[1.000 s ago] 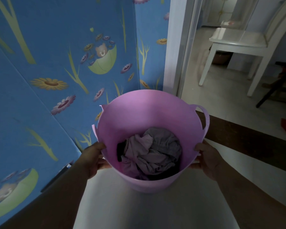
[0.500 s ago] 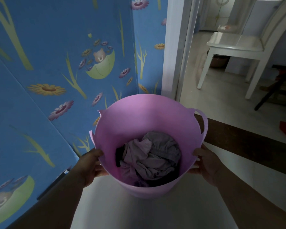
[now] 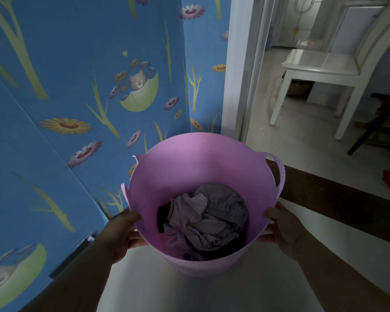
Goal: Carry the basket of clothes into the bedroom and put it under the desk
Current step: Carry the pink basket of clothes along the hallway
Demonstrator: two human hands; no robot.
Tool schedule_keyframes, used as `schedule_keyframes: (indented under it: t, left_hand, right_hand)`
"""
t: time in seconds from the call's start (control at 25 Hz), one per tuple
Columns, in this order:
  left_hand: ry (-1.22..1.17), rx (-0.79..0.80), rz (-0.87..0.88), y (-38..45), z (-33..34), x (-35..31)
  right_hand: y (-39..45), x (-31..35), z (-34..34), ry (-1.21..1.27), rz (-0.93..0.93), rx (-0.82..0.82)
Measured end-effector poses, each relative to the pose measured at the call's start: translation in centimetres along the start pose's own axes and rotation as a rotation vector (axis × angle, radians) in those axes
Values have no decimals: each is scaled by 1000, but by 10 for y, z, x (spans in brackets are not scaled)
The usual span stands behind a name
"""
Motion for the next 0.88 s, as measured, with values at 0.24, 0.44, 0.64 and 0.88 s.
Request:
schedule_keyframes:
  t: [0.24, 0.44, 0.64, 0.88]
  left_hand:
    - [9, -17, 1, -9, 2, -3]
    - [17, -37, -1, -15, 5, -7]
    - [24, -30, 14, -22, 14, -20]
    - [12, -50, 37, -32, 35, -49]
  right_hand:
    - [-6, 5, 1, -32, -13, -8]
    - [-10, 10, 0, -39, -6, -26]
    - [-16, 26, -2, -37, -16, -37]
    - [-22, 52, -6, -38, -68, -58]
Point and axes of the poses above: each hand's wrist, its own y-axis towards the middle knuckle, its own z-axis out of the palm, x = y × z, the point moved 2 cm from there along y, towards the middle knuckle, and after that the axes turned 15 degrees about -y, right-handed, at the moved point
